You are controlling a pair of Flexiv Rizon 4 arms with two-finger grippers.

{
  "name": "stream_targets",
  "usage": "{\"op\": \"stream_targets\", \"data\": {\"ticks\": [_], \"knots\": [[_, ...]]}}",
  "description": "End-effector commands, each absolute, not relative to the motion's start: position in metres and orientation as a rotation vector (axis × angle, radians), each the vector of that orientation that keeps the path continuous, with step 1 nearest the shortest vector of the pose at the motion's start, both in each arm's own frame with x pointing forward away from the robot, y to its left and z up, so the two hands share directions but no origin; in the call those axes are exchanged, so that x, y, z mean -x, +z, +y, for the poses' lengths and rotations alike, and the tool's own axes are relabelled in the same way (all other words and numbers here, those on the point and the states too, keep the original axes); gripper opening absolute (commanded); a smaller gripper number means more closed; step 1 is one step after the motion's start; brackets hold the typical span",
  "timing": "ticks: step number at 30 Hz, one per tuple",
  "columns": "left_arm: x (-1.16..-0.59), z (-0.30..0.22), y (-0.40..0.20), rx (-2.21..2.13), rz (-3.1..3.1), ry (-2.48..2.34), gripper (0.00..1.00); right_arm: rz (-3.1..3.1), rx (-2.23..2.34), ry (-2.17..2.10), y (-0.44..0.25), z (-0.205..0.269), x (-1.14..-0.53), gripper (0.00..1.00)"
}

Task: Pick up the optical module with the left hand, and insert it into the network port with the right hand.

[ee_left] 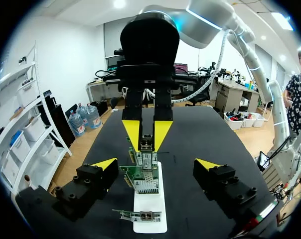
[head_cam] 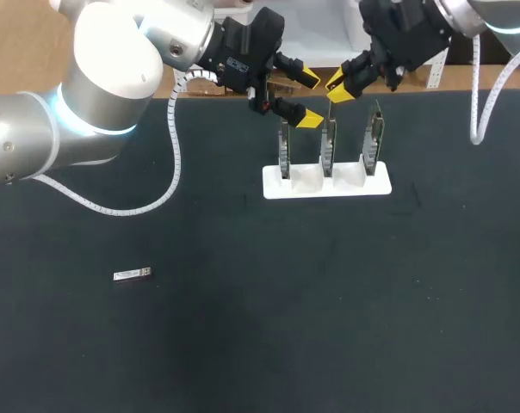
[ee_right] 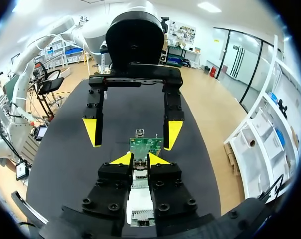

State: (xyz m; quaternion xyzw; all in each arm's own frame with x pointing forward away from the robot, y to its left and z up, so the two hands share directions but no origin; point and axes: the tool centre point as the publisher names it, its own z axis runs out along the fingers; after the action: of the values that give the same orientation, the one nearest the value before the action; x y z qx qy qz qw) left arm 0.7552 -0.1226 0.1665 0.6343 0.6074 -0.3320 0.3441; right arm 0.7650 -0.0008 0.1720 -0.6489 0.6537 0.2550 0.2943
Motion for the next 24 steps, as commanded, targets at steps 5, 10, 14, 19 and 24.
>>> {"op": "stream_targets", "data": {"ticks": [5, 10, 14, 19, 24], "knots": [[-0.7570, -0.1232, 0.1666, -1.651, 1.578, -0.864, 1.00, 1.743, 1.737, 0.696, 0.1692, -0.0023, -0.7700, 0.00], [-0.7570, -0.1232, 0.1666, -1.651, 1.578, -0.864, 1.00, 1.744, 1.738, 0.707, 0.1702, -0.0022, -0.7689, 0.00], [-0.7570, -0.1232, 0.1666, -1.651, 1.578, -0.864, 1.00, 1.740, 1.736, 0.714, 0.1720, -0.0024, -0.7687, 0.00], [-0.7570, -0.1232, 0.1666, -1.651, 1.578, -0.864, 1.00, 1.735, 1.735, 0.724, 0.1746, -0.0035, -0.7684, 0.00], [-0.7570, -0.1232, 0.1666, -1.651, 1.578, -0.864, 1.00, 1.732, 1.740, 0.724, 0.1751, -0.0034, -0.7675, 0.00]]}}
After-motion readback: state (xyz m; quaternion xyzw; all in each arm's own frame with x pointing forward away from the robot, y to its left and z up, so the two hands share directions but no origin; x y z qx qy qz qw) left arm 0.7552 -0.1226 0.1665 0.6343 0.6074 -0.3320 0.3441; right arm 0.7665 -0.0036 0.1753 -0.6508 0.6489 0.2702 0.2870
